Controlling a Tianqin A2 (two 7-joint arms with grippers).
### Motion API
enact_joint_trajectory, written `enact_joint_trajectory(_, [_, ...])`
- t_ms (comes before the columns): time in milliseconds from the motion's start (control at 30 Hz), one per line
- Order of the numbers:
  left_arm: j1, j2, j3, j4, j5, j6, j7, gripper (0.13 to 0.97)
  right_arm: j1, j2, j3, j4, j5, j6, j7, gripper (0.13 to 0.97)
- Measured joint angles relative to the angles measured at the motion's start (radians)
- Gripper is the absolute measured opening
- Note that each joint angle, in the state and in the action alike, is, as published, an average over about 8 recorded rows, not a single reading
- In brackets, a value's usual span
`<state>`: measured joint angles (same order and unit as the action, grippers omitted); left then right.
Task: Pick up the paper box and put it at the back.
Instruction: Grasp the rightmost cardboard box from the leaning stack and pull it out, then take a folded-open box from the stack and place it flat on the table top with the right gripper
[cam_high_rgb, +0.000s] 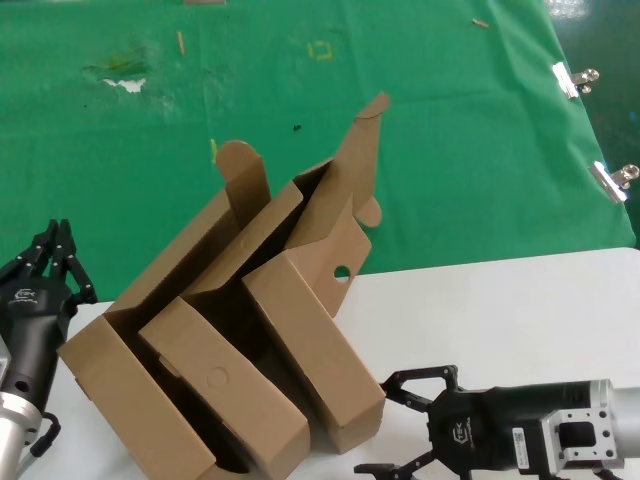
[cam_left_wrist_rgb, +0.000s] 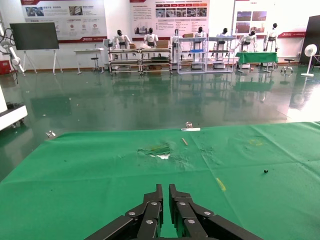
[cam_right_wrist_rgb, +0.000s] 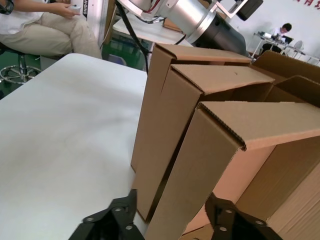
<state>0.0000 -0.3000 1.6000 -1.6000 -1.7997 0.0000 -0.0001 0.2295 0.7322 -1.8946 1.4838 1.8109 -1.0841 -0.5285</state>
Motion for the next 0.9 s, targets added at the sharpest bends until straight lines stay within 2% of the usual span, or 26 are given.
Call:
enact_joint_trajectory(200, [0.000, 0.000, 0.000, 0.000, 0.000, 0.000, 0.000, 0.155, 0.000, -0.003, -0.010, -0.008, -0.007, 0.005, 0.001, 0.454])
enact_joint_trajectory(400, [0.000, 0.000, 0.000, 0.000, 0.000, 0.000, 0.000, 0.151, -0.007, -0.006, -0.017, -0.011, -0.008, 0.010, 0.001, 0.313])
enact_joint_trajectory(533, [0.000, 0.000, 0.000, 0.000, 0.000, 0.000, 0.000, 0.144, -0.011, -0.007, -0.016, -0.008, -0.005, 0.015, 0.001, 0.313])
enact_joint_trajectory(800, [0.000, 0.000, 0.000, 0.000, 0.000, 0.000, 0.000, 0.140, -0.029, -0.010, 0.005, 0.008, 0.012, 0.040, 0.009, 0.193])
enact_joint_trajectory(900, [0.000, 0.000, 0.000, 0.000, 0.000, 0.000, 0.000, 0.140, -0.045, 0.003, 0.029, 0.023, 0.022, 0.057, 0.018, 0.180])
